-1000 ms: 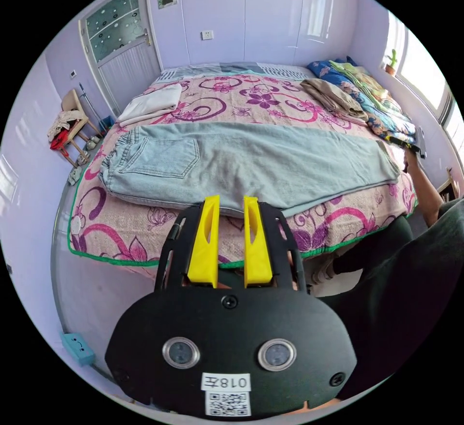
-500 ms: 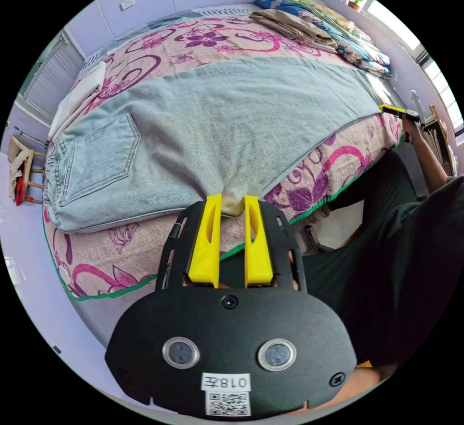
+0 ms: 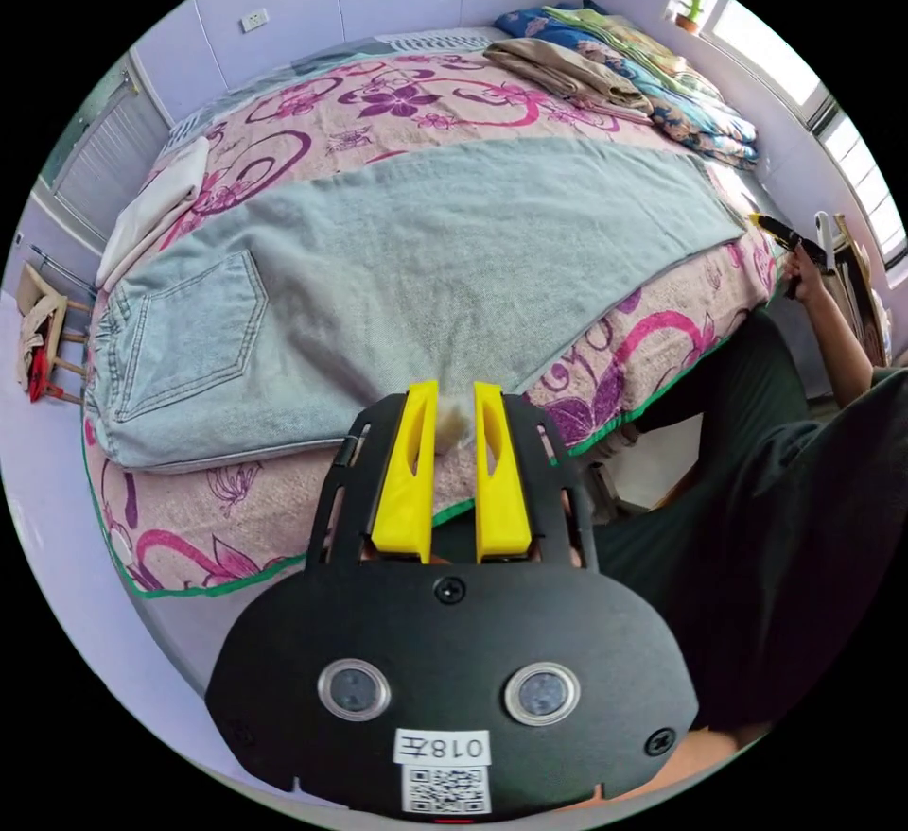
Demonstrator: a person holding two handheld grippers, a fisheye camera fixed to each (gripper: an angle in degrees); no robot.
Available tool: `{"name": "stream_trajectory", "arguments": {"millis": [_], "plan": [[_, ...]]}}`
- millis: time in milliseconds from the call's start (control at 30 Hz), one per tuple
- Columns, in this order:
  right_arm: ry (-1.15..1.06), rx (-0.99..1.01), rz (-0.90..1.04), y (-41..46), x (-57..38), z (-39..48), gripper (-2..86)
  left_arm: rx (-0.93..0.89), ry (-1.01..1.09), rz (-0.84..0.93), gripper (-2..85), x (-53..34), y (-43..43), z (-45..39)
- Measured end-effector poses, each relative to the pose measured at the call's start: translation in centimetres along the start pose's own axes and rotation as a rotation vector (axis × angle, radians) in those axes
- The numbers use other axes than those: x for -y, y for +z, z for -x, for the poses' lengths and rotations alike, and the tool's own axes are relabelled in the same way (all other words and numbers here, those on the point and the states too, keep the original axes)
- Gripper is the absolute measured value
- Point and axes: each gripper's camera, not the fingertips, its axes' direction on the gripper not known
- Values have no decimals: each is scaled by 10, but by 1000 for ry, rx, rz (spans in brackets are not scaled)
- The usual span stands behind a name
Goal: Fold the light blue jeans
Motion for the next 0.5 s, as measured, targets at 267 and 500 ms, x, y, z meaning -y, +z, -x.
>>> {"name": "stream_trajectory", "arguments": {"millis": [267, 500], "plan": [[454, 350, -70, -17, -46, -103, 80, -106, 62, -331, 73, 4, -17, -33], [563, 402, -98, 12, -48, -138, 76, -430, -58, -548, 75, -14, -6, -5]]}}
